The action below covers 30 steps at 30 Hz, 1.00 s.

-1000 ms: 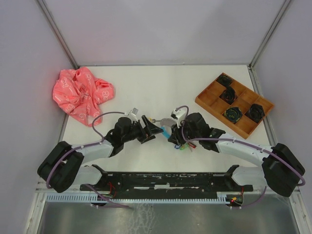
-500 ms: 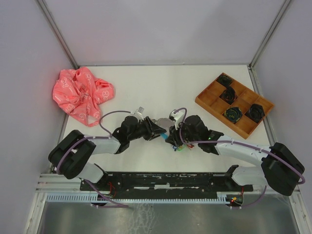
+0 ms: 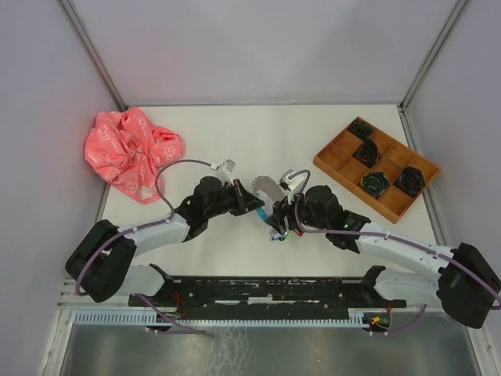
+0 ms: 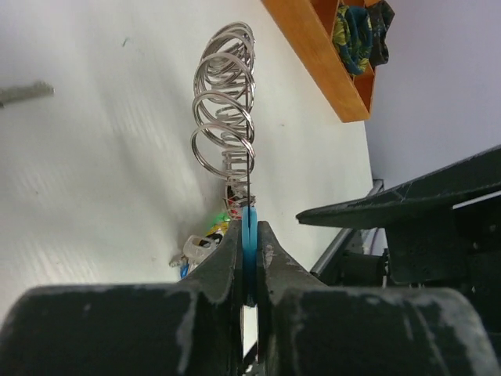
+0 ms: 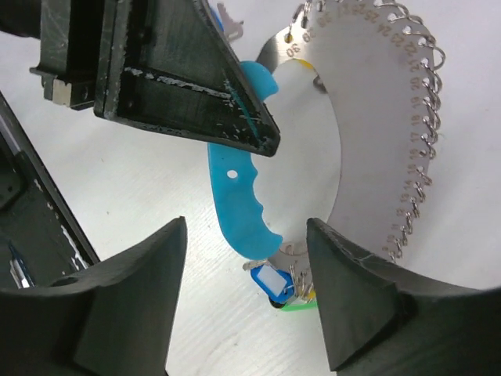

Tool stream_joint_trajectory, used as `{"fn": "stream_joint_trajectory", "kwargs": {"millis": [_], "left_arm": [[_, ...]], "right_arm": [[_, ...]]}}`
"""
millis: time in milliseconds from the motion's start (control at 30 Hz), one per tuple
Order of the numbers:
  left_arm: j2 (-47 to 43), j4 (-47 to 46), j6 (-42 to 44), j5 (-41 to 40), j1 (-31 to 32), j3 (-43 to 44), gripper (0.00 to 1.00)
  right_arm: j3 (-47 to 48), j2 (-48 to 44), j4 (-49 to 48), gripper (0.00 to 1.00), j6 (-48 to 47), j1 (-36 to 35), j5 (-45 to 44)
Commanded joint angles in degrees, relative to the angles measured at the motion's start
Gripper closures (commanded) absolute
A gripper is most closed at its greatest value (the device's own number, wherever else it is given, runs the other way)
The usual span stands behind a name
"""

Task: Put the keys on the keyring

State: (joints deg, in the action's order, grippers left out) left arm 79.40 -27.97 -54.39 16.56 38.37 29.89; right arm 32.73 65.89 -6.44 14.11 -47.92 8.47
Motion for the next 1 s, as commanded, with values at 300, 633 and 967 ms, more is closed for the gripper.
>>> {"fn": "stream_joint_trajectory", "kwargs": {"millis": [300, 633, 967], "left_arm": [[-14.98, 10.81, 28.90, -5.63, -0.13, 6.67, 0.97], [-12.98, 15.73, 40.78, 1.28, -1.98, 12.52, 0.97], [-14.73, 16.11, 43.78, 8.64, -7.25, 12.86, 0.97]], "right_arm": [[-1.16, -14.28, 2.18, 0.16, 0.21, -0.24, -16.97], [-2.23, -18.68, 7.74, 0.05, -13.18, -0.24, -17.56], [-7.55, -22.00, 1.91, 0.12, -18.33, -0.25, -13.07]]}}
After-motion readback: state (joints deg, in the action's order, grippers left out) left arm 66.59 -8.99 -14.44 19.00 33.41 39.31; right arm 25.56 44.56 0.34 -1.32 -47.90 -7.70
